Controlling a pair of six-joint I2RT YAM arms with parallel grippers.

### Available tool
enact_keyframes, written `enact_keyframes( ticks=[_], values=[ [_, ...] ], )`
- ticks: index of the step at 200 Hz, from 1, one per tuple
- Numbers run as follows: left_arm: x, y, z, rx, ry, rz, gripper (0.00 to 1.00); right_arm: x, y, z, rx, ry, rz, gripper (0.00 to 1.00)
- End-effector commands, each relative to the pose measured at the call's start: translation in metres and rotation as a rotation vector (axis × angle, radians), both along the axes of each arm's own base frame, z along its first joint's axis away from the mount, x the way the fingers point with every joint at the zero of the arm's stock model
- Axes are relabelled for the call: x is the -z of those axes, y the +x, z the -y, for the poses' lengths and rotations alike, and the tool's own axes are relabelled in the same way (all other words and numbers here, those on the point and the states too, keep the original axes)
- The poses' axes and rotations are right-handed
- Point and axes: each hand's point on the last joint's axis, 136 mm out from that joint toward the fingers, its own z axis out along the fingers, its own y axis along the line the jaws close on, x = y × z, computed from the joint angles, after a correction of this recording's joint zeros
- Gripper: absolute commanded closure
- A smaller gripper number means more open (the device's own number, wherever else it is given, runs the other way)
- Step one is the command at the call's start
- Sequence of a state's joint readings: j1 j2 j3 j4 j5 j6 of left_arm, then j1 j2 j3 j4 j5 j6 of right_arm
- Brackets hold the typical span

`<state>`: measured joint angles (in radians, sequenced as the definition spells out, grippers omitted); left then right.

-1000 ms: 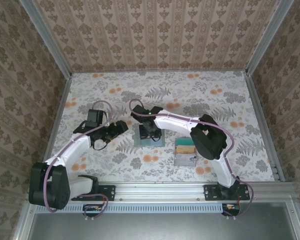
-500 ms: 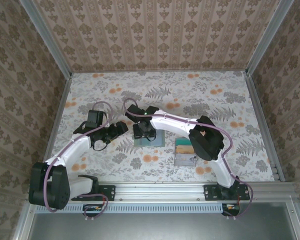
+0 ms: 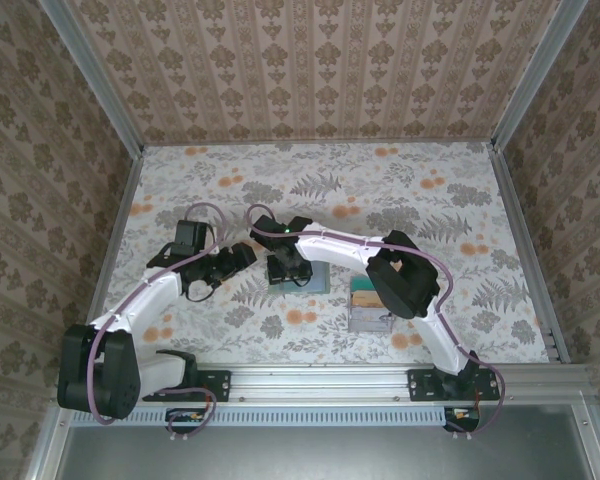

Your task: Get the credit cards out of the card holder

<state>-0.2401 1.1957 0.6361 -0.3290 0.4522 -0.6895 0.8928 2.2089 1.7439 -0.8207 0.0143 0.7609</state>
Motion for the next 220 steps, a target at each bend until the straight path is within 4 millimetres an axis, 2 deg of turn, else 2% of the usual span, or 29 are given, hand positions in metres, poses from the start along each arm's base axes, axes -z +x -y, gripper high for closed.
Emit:
enact_keyframes(
  ticks=[1, 82, 98, 124, 155, 220],
  values=[
    [0.000, -0.001, -0.001, -0.007, -0.012, -0.009, 0.20, 0.012, -0.010, 0.003, -0.014, -0.029, -0.051, 0.45],
    [0.001, -0.002, -0.001, -0.006, -0.013, -0.012, 0.20, 0.017, -0.013, 0.011, -0.007, -0.048, -0.056, 0.63],
    [0.001, -0.002, -0.001, -0.006, -0.012, -0.011, 0.20, 0.012, -0.013, 0.012, -0.007, -0.044, -0.044, 0.61],
    [0.000, -0.002, -0.001, -0.007, -0.011, -0.008, 0.19, -0.004, -0.008, 0.008, -0.002, -0.001, -0.004, 0.48],
    [0.001, -0.003, -0.001, -0.006, -0.012, -0.009, 0.20, -0.019, -0.004, 0.005, 0.011, 0.033, 0.030, 0.46],
    [0.002, -0.004, -0.001, -0.004, -0.010, -0.011, 0.19, -0.004, -0.008, -0.006, -0.015, 0.032, -0.008, 0.43]
  ],
)
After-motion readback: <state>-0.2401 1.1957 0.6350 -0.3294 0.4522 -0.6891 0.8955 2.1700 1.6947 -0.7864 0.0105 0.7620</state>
